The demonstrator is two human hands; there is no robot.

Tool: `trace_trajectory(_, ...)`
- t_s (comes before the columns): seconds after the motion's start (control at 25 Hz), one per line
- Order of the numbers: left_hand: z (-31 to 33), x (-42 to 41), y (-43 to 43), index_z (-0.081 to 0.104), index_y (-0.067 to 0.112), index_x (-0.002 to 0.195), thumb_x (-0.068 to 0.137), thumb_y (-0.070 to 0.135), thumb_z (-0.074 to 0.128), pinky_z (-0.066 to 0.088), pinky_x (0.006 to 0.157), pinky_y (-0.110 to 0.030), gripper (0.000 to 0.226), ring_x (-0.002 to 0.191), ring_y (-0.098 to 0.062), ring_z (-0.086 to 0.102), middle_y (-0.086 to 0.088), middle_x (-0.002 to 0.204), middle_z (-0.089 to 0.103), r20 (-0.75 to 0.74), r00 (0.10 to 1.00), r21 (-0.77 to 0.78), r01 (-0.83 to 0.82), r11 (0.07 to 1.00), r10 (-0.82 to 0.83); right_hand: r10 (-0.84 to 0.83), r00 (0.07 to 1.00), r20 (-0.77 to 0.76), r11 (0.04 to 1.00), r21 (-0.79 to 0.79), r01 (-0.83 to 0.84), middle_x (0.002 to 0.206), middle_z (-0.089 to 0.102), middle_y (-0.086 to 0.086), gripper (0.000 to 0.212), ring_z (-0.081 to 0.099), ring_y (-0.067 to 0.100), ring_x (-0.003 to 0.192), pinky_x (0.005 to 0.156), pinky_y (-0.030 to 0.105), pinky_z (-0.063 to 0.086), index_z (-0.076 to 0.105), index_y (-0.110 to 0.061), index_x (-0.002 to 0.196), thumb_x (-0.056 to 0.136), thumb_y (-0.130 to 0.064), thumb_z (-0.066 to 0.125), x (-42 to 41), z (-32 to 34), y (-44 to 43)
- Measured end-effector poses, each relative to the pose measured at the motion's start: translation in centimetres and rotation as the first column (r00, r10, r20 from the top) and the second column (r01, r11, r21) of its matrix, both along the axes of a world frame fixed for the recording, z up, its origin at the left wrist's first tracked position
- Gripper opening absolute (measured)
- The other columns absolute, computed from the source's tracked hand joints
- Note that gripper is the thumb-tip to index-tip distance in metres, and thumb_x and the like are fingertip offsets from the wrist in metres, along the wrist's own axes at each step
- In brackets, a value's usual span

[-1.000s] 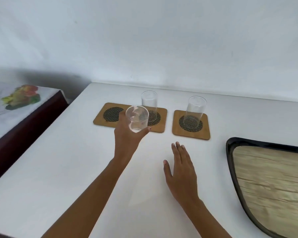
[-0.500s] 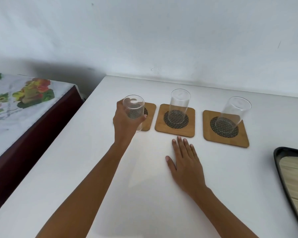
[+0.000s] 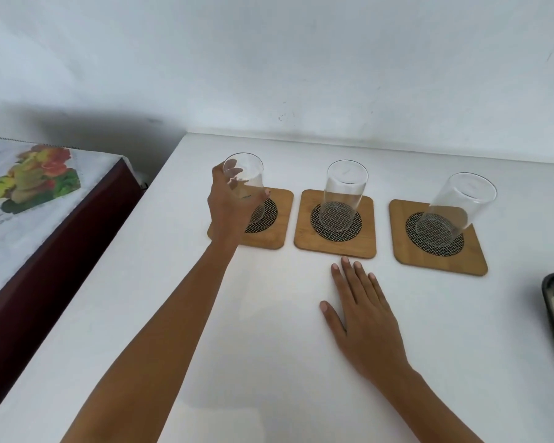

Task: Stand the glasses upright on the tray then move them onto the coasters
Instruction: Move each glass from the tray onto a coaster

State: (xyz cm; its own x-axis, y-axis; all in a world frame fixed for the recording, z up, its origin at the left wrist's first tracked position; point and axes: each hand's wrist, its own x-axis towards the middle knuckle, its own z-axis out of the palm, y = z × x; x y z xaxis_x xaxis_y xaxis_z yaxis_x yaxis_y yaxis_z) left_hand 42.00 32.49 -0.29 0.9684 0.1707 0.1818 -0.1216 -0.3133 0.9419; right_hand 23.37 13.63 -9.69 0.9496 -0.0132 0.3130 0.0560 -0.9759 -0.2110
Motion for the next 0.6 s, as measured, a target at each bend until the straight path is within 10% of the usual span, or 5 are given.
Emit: trace_trajectory(0.6,-1.2,1.2,0.2,0.044,0.017,0.128,0.069,0.022,0.086,0.042,0.081,-0.012,0.073,0.109,-0.012,0.058,0.009,0.118,0.055,-0.023,0.998,0.046,0.063,0.997,-0.062,0.000,1.000,-0.018,1.000,0.024,0.000,0.157,0.031,0.008,0.061,0.025,0.022,0.147,0.117,0.041,0.024,0.035,-0.011,0.149,0.098,-0.045,0.036,0.0,0.3,0.1)
